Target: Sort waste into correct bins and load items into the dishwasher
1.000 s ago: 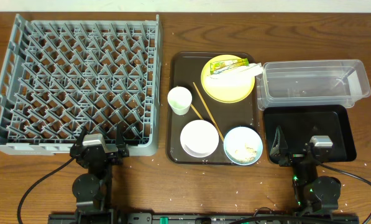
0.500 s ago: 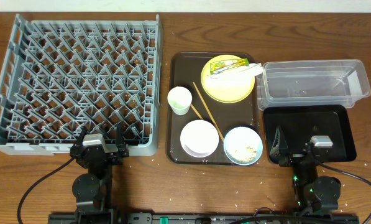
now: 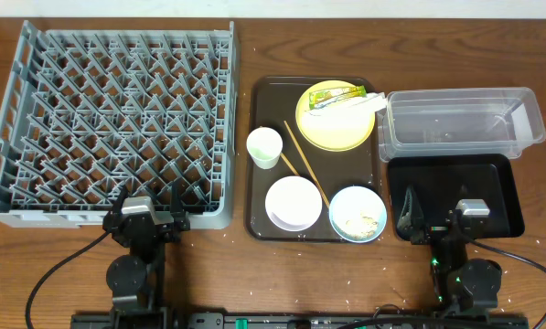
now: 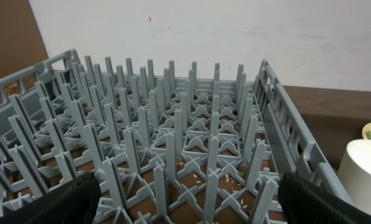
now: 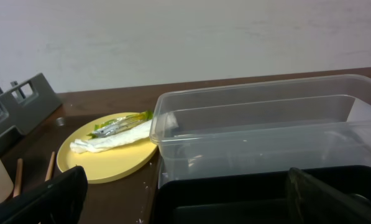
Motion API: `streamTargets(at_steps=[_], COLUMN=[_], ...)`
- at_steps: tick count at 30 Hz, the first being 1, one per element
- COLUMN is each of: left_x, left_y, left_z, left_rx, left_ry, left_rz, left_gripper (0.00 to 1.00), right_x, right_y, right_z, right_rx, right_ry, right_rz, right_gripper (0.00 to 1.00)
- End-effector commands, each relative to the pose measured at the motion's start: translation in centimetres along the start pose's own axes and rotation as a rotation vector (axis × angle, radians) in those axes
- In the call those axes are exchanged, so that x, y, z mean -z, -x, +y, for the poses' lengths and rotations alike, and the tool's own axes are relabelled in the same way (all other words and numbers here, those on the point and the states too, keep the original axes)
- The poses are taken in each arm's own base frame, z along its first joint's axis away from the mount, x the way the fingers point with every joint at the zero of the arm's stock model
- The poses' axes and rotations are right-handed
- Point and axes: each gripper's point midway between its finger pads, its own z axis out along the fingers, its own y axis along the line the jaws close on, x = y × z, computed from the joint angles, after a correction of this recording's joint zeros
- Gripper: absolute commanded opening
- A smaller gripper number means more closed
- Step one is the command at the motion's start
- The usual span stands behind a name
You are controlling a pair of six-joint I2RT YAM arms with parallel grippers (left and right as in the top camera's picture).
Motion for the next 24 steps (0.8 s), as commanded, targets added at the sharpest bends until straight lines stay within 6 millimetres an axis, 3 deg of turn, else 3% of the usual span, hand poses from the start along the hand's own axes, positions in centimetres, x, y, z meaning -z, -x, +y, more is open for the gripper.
streamTargets(at_steps=[1,20,24], left_x=[-0.1,-0.1,-0.1], left_y=[-1.7,-1.7,-1.7], left_z=[0.3,0.3,0.3], left_rx=[-0.015,-0.015,-0.015], left_ry=[0.013,0.013,0.013], left_rz=[0.048,0.048,0.048], left_gripper=[0.92,0.92,0.92], right_x=[0.0,0.0,0.2], right_y=[-0.1,0.4,2.0], right_z=[0.1,-0.5,2.2], right_rx=[0.008,0.007,0.002], right_ry=[0.005,-0.033,0.119], right_rz=[0.0,-0.02,-0.079], right_gripper=[0.99,0.99,0.99])
